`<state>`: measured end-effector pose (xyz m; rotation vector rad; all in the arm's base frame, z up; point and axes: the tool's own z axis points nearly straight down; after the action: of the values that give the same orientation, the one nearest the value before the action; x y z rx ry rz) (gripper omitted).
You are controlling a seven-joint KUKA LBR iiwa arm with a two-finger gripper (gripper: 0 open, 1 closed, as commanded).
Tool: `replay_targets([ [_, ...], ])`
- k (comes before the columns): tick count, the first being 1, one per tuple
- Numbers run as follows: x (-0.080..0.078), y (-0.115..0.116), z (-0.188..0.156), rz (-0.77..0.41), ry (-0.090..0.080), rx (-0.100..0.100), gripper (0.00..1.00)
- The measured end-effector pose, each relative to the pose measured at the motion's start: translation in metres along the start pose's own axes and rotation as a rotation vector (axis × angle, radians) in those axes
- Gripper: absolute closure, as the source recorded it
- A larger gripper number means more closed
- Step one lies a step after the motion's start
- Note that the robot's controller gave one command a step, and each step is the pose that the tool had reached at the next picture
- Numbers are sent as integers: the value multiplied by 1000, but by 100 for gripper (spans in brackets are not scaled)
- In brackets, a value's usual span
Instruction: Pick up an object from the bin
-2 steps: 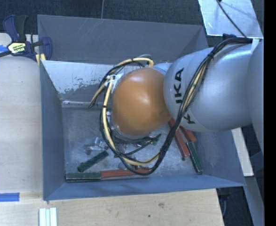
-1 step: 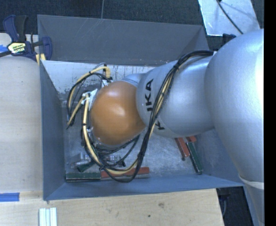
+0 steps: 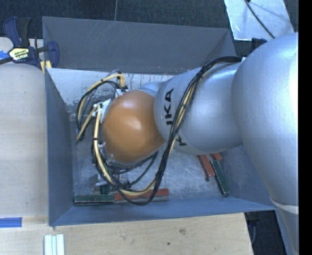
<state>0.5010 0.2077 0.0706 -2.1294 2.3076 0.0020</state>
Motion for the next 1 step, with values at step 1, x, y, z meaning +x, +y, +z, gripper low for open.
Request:
replay_targets([
  [1, -41, -8, -107, 13, -6, 9, 100],
])
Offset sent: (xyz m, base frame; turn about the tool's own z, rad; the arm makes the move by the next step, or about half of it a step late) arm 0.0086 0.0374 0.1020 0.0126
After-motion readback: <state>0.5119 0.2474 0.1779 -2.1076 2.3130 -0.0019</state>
